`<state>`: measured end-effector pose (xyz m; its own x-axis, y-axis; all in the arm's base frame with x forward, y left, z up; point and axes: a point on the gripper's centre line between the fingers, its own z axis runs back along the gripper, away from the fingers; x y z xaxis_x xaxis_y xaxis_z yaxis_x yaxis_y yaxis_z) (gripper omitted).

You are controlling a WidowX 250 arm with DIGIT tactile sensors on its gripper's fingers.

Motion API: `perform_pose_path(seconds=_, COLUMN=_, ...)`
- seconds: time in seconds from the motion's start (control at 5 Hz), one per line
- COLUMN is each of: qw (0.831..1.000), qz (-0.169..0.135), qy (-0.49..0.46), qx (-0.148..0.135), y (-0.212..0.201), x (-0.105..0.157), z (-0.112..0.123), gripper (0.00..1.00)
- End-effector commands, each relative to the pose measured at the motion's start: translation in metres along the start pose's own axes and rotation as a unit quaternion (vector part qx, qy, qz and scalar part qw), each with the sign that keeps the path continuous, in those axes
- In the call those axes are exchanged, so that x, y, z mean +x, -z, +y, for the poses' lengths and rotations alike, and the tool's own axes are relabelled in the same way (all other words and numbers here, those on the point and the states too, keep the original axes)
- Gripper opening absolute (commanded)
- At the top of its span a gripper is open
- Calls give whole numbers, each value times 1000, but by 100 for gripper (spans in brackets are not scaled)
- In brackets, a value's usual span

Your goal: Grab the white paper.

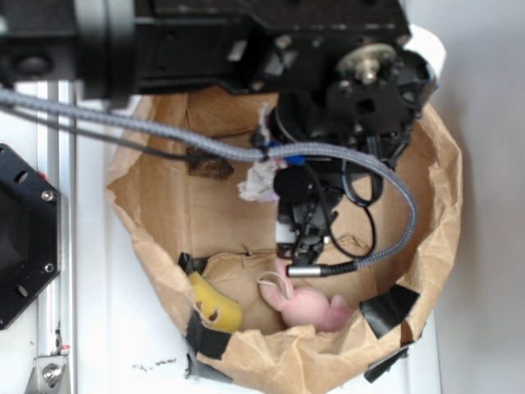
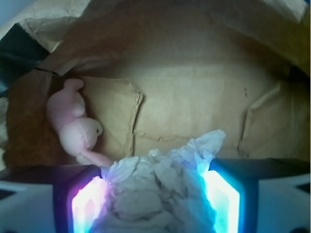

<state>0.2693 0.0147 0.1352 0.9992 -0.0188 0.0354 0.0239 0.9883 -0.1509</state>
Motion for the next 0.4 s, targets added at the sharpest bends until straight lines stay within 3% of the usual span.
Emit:
perform_pose_path(seconds=0.0, qw=997, qz=-46, qy=-56, qx=20, y=-29, x=-27, z=-23, gripper=0)
perform_pose_path(seconds=0.2, qw=997, qz=-43, qy=-48, qx=37, y=-31, x=-34, z=-31, gripper=0)
